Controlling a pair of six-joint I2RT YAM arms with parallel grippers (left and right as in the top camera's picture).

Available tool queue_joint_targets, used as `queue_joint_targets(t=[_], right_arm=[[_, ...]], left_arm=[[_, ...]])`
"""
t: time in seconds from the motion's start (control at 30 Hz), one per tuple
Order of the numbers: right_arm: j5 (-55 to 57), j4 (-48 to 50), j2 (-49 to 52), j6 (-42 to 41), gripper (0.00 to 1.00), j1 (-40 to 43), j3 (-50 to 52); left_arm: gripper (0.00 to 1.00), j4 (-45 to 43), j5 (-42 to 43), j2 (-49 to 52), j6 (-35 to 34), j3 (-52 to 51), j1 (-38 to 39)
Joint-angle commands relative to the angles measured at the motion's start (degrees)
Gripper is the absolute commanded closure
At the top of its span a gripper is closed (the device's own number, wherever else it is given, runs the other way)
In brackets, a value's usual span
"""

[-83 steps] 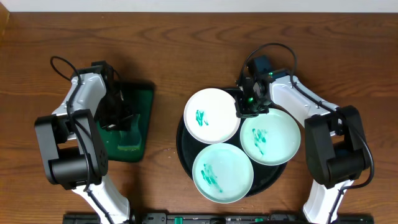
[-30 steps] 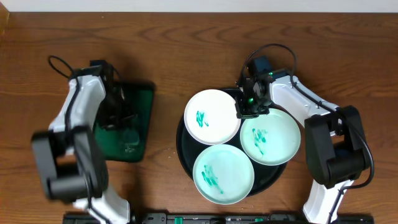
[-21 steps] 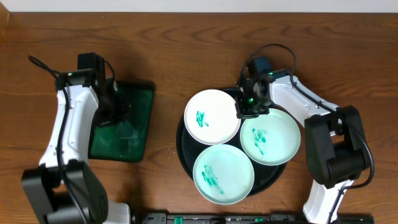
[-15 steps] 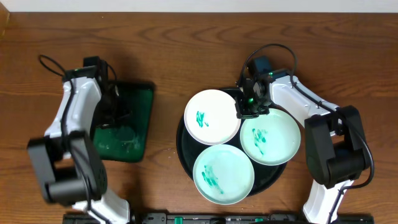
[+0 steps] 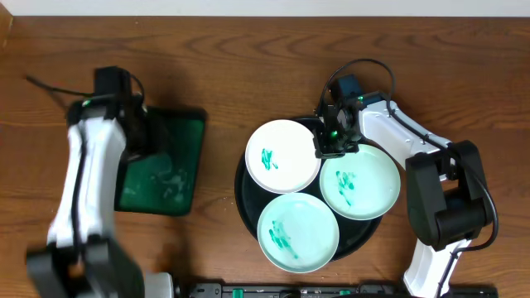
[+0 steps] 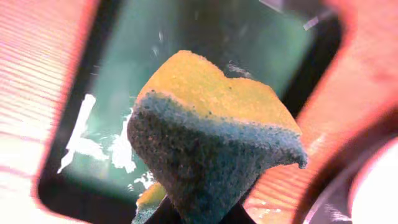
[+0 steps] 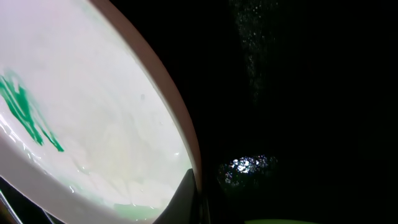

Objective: Clean dirty plates on tray and stack at the side
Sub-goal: 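Lift the sponge out of the basin with the left gripper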

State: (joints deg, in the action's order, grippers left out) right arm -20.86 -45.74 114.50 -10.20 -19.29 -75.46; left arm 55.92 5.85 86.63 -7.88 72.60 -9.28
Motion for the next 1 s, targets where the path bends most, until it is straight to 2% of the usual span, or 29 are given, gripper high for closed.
queue_joint_targets(t=[0.0,0.27,0.53,0.97], right_arm=[[0.0,0.0,0.3,1.3,0.99,-0.2,0.2],[-0.6,-0.2,0.3,1.7,0.99,-0.2,0.2],[-0.6,-0.2,0.3,2.2,0.99,-0.2,0.2],[-0.6,-0.2,0.3,2.2,0.99,-0.2,0.2]], left_arm=[[0.93,-0.2,-4.9,-7.4,-0.7,0.4,1.4],[0.93,-6.3,-11.4,-16.7,2.6,0.4,5.9],[0.93,-10.5,-13.0,-16.2,4.8,0.4,6.5],[0.93,-11.1,-13.0,-15.5,5.0,0.4,6.5]])
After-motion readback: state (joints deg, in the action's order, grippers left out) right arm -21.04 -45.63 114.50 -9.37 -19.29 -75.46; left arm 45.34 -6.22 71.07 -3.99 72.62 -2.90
